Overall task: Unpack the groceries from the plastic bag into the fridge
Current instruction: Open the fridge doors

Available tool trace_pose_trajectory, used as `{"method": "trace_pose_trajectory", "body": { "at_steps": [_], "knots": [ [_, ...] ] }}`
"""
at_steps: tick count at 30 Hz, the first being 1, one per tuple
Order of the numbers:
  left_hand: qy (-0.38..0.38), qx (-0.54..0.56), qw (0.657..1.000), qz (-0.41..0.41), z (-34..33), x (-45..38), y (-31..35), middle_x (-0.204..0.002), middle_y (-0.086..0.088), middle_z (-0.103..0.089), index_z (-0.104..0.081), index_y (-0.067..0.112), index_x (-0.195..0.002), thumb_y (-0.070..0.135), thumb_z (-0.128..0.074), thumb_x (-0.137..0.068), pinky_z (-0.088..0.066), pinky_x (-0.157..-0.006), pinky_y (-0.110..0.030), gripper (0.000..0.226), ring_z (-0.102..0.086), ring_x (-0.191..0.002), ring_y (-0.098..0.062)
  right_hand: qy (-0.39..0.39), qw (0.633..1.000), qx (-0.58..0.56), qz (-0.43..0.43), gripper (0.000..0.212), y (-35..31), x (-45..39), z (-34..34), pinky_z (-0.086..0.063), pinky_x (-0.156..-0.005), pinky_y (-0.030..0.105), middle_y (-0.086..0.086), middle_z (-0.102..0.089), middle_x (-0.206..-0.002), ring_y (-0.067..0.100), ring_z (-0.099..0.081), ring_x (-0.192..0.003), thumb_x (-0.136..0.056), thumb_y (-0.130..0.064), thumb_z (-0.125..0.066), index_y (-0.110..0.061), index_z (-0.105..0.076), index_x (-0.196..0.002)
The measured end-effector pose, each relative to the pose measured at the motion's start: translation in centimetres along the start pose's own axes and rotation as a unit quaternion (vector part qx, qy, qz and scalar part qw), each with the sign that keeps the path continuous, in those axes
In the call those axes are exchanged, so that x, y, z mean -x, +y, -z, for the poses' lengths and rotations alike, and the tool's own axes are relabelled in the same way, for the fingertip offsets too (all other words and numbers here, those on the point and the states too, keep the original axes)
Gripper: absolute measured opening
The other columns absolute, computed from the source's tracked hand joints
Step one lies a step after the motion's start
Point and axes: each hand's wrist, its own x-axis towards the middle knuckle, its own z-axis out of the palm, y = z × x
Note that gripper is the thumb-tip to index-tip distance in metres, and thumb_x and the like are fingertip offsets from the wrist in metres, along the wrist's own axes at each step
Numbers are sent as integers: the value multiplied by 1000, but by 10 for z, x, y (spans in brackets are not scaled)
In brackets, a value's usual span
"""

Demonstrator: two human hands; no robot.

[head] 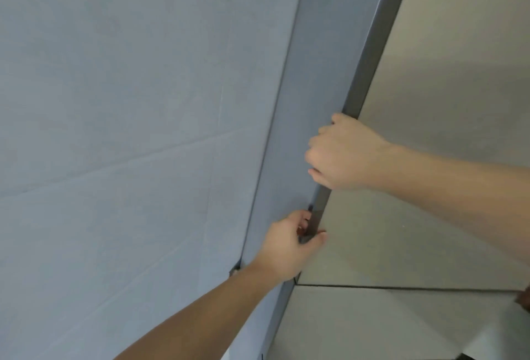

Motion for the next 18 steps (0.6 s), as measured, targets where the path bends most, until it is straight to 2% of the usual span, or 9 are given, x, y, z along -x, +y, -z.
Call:
{"method": "trace_pose_trajectory", "body": {
  "at_steps": [3,6,11,15,18],
  "knots": [
    [12,-17,1000,-7,-2,-3,-2,-90,6,-69,-63,22,-101,37,-71,-82,-52,-77,-30,25,-63,-83,-10,7,1000,-4,-7,33,-3,0,-6,-41,-72,33,9,-72,-88,28,-67,-87,-90,-34,-44,-13,-69,-82],
    [13,-25,1000,-8,-2,-4,-3,-91,6,-70,-63,23,-100,38,-70,-83,-52,-79,-30,24,-65,-86,-10,19,1000,5,-14,30,-2,-2,-13,-38,-62,31,7,-71,-72,26,-68,-72,-82,-33,-52,-13,-68,-69],
    [24,-4,999,22,-8,3,3,-98,5,-71,-60,24,-101,34,-68,-87,-51,-82,-24,19,-64,-89,-10,9,999,15,-29,21,-7,1,-12,-35,-59,29,1,-67,-60,22,-64,-62,-70,-33,-68,-15,-66,-58],
    [32,-11,998,52,-13,16,17,-101,0,-66,-56,18,-108,35,-65,-89,-48,-83,-26,27,-62,-93,-15,17,999,-31,-41,15,-18,16,2,-37,-77,34,5,-70,-93,25,-61,-92,-85,-23,-56,-16,-69,-88],
    [31,10,998,53,-16,38,32,-92,1,-60,-52,20,-98,29,-69,-88,-46,-77,-20,22,-59,-83,-11,60,998,-22,-29,14,-21,38,10,-32,-73,34,4,-69,-92,23,-60,-90,-85,-23,-56,-17,-68,-87]
  ]
}}
